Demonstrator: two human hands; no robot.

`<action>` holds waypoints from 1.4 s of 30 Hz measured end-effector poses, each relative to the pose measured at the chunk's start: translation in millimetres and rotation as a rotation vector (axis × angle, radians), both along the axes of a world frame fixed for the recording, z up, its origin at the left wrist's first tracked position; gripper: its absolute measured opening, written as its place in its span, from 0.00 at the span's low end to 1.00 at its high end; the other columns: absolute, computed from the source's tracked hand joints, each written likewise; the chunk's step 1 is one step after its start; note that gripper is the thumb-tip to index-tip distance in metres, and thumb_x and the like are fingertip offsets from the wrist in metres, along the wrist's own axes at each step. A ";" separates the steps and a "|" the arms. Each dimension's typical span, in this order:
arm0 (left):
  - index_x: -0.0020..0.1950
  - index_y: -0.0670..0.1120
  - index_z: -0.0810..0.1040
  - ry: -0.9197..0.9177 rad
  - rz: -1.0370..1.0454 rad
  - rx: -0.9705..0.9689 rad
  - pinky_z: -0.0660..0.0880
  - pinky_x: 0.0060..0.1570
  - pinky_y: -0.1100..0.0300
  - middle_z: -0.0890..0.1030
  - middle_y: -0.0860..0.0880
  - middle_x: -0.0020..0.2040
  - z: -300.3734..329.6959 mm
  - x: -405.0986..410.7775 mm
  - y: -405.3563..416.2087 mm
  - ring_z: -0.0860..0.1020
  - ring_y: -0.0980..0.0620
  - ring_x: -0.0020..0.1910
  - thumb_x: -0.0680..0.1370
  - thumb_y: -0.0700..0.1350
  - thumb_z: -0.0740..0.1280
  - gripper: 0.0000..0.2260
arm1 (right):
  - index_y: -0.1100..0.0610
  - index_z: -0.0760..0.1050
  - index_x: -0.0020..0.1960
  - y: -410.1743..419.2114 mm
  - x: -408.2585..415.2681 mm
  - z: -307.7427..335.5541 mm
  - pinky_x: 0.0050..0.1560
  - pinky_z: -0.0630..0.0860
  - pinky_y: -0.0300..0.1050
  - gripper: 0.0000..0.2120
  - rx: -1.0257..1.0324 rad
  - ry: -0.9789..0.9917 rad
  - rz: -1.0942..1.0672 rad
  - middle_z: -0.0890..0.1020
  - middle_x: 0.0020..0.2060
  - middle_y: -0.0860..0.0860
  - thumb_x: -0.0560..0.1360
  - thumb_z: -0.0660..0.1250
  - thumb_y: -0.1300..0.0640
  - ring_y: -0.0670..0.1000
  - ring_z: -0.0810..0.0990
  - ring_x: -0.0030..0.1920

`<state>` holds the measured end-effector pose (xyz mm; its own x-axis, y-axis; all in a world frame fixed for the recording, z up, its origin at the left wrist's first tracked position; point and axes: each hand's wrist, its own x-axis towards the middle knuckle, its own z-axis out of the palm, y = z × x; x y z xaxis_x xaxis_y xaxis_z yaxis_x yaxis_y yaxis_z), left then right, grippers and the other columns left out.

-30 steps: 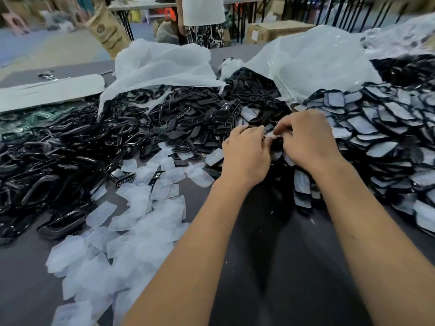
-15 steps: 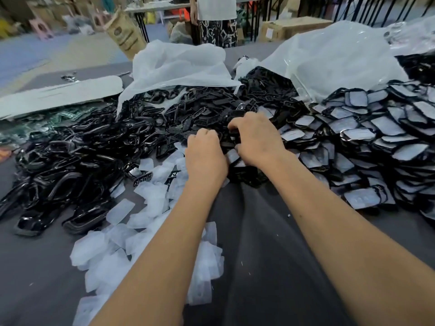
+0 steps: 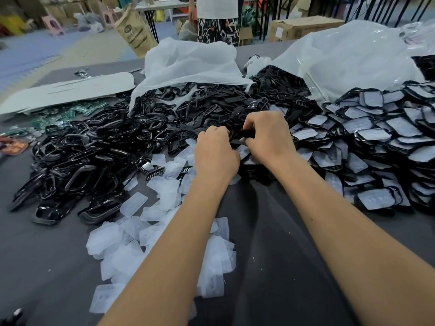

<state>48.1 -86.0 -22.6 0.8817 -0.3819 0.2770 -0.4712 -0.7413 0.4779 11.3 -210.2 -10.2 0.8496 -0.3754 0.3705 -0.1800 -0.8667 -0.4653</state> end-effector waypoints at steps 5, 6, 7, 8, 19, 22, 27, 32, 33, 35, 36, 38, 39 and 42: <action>0.66 0.44 0.81 -0.027 0.056 -0.079 0.73 0.64 0.51 0.81 0.43 0.63 13.4 8.0 29.5 0.77 0.43 0.64 0.77 0.36 0.64 0.18 | 0.59 0.87 0.54 7.5 0.3 -0.8 0.57 0.78 0.51 0.09 0.038 -0.073 0.017 0.87 0.48 0.56 0.77 0.75 0.56 0.58 0.83 0.52; 0.65 0.44 0.82 -0.030 0.074 -0.097 0.73 0.64 0.51 0.81 0.43 0.62 15.1 9.3 38.3 0.78 0.43 0.63 0.77 0.36 0.64 0.18 | 0.60 0.86 0.54 12.2 0.7 -1.6 0.58 0.77 0.52 0.09 0.039 -0.093 0.023 0.87 0.49 0.58 0.78 0.73 0.55 0.59 0.83 0.53; 0.64 0.44 0.82 -0.037 0.094 -0.112 0.74 0.64 0.50 0.82 0.43 0.61 16.3 10.6 49.3 0.78 0.44 0.62 0.77 0.36 0.64 0.17 | 0.62 0.85 0.52 19.3 3.0 -3.0 0.56 0.76 0.52 0.10 0.047 -0.106 0.037 0.86 0.48 0.59 0.80 0.71 0.55 0.60 0.82 0.52; 0.62 0.43 0.83 -0.045 0.116 -0.130 0.74 0.63 0.50 0.83 0.43 0.60 16.9 10.9 59.6 0.79 0.44 0.61 0.76 0.36 0.64 0.17 | 0.63 0.84 0.46 27.1 4.7 -4.3 0.53 0.75 0.53 0.12 0.065 -0.103 0.055 0.84 0.46 0.60 0.82 0.69 0.55 0.60 0.80 0.50; 0.58 0.48 0.84 -0.100 0.444 -0.028 0.68 0.61 0.54 0.81 0.46 0.56 -8.8 17.9 172.3 0.72 0.41 0.60 0.77 0.41 0.67 0.12 | 0.56 0.84 0.57 129.5 16.6 -29.2 0.40 0.74 0.34 0.10 0.457 -0.264 0.392 0.82 0.34 0.52 0.76 0.75 0.61 0.49 0.77 0.33; 0.61 0.50 0.83 -0.061 0.483 0.048 0.64 0.61 0.55 0.79 0.46 0.60 -18.5 16.8 179.4 0.70 0.41 0.63 0.79 0.44 0.67 0.12 | 0.56 0.84 0.54 129.9 15.1 -40.7 0.40 0.75 0.38 0.07 0.475 -0.291 0.380 0.81 0.34 0.51 0.76 0.75 0.61 0.48 0.77 0.34; 0.62 0.49 0.82 -0.051 0.466 0.014 0.68 0.61 0.53 0.81 0.47 0.58 -20.7 17.3 181.3 0.72 0.42 0.63 0.79 0.45 0.71 0.12 | 0.55 0.84 0.54 125.0 16.9 -46.0 0.39 0.74 0.39 0.07 0.595 -0.289 0.378 0.80 0.34 0.46 0.76 0.75 0.61 0.45 0.77 0.34; 0.61 0.48 0.82 -0.089 0.495 -0.172 0.76 0.58 0.47 0.84 0.49 0.51 -18.5 16.2 182.9 0.77 0.44 0.59 0.76 0.39 0.74 0.14 | 0.55 0.84 0.54 122.7 18.8 -49.6 0.40 0.76 0.38 0.07 0.673 -0.298 0.373 0.80 0.34 0.44 0.77 0.75 0.61 0.43 0.77 0.34; 0.61 0.48 0.82 -0.106 0.494 -0.178 0.76 0.58 0.45 0.84 0.50 0.50 -18.6 16.0 182.1 0.77 0.43 0.58 0.77 0.38 0.73 0.14 | 0.55 0.84 0.54 122.8 19.0 -49.7 0.40 0.76 0.38 0.07 0.681 -0.297 0.375 0.81 0.34 0.45 0.77 0.75 0.61 0.44 0.78 0.35; 0.63 0.50 0.81 -0.169 0.510 -0.150 0.73 0.58 0.45 0.84 0.49 0.52 -18.8 16.3 179.4 0.74 0.42 0.59 0.78 0.39 0.71 0.14 | 0.55 0.84 0.54 122.8 18.9 -49.5 0.40 0.77 0.39 0.07 0.694 -0.296 0.382 0.82 0.35 0.47 0.77 0.75 0.61 0.45 0.79 0.35; 0.65 0.50 0.80 -0.204 0.533 -0.148 0.72 0.58 0.46 0.83 0.48 0.54 -18.5 16.5 178.0 0.73 0.42 0.60 0.79 0.40 0.69 0.15 | 0.55 0.84 0.54 122.8 18.7 -49.5 0.40 0.77 0.40 0.07 0.699 -0.296 0.387 0.82 0.35 0.48 0.77 0.75 0.61 0.45 0.79 0.35; 0.68 0.50 0.79 -0.266 0.585 -0.172 0.68 0.57 0.47 0.81 0.46 0.56 -18.0 16.5 175.3 0.71 0.41 0.60 0.80 0.41 0.67 0.16 | 0.54 0.84 0.55 122.3 18.5 -49.5 0.39 0.77 0.41 0.07 0.712 -0.294 0.396 0.82 0.35 0.49 0.77 0.74 0.61 0.45 0.78 0.34; 0.67 0.49 0.79 -0.297 0.600 -0.180 0.67 0.57 0.48 0.80 0.46 0.56 -18.1 16.0 174.1 0.71 0.41 0.60 0.81 0.41 0.66 0.15 | 0.54 0.84 0.55 122.1 18.4 -49.5 0.39 0.76 0.41 0.08 0.723 -0.292 0.399 0.83 0.35 0.50 0.77 0.74 0.62 0.45 0.77 0.34; 0.60 0.44 0.82 -0.388 0.528 -0.277 0.65 0.53 0.57 0.78 0.45 0.53 -18.1 16.2 172.2 0.72 0.43 0.55 0.82 0.40 0.65 0.10 | 0.54 0.84 0.57 121.9 18.1 -49.5 0.38 0.75 0.42 0.10 0.752 -0.282 0.403 0.82 0.35 0.50 0.77 0.73 0.64 0.47 0.76 0.33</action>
<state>64.3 86.2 -40.7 0.7476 0.1992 0.6336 -0.2566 -0.7933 0.5522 29.4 -88.3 -59.6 0.8838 -0.2962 0.3621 0.2787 -0.2883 -0.9161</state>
